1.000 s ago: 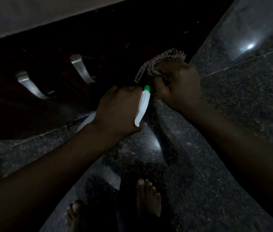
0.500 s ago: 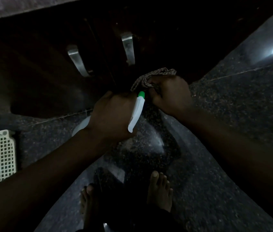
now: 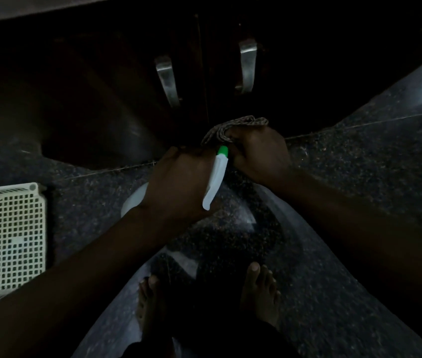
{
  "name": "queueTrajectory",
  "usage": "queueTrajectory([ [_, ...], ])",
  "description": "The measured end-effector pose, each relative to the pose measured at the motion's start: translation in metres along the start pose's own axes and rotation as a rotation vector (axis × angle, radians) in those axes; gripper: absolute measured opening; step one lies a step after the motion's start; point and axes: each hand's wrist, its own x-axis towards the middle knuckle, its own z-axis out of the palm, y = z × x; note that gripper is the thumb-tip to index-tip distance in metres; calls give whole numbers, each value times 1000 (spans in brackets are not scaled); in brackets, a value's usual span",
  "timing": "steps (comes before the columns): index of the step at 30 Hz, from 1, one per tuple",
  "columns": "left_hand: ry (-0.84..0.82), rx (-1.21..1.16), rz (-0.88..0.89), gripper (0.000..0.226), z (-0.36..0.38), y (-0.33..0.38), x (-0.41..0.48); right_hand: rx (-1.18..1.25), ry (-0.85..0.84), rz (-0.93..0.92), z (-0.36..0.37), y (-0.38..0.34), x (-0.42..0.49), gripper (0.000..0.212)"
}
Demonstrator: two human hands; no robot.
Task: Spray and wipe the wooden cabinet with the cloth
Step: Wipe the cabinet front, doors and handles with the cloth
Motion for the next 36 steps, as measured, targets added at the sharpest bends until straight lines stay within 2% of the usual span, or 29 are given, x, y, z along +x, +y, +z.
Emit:
queueTrajectory([
  [3, -3, -4, -24, 11, 9, -8, -16, -88, -193, 38, 20, 5, 8, 33],
  [5, -43, -2, -40, 22, 14, -13, -27, -159, -289, 73, 29, 10, 11, 36],
  [7, -69, -31, -71, 29, 18, -18, -34, -174, -286, 92, 33, 11, 11, 37],
  [10, -101, -65, -142, 29, 25, -26, -42, -177, -232, 68, 35, 10, 8, 35],
  [13, -95, -11, -187, 8, 33, -31, -45, -207, -221, 54, 36, 10, 7, 35],
  [18, -301, 38, -201, 35, 49, -42, -52, -216, -193, 42, 37, 12, 7, 33],
  [19, -316, 46, -198, 34, 50, -42, -54, -228, -198, 41, 37, 13, 8, 33],
  [21, -304, 59, -229, 16, 51, -43, -57, -238, -203, 36, 38, 13, 8, 34],
  [25, -397, 126, -227, 21, 61, -54, -67, -254, -192, 38, 39, 10, 8, 34],
  [31, -359, 104, -147, 35, 56, -60, -69, -208, -256, -68, 58, -14, 19, 25],
  [34, -347, 41, -267, 40, 49, -62, -71, -129, -292, -147, 81, -43, 30, 21],
  [36, -345, 17, -281, 40, 50, -65, -75, -74, -316, -186, 90, -62, 36, 25],
])
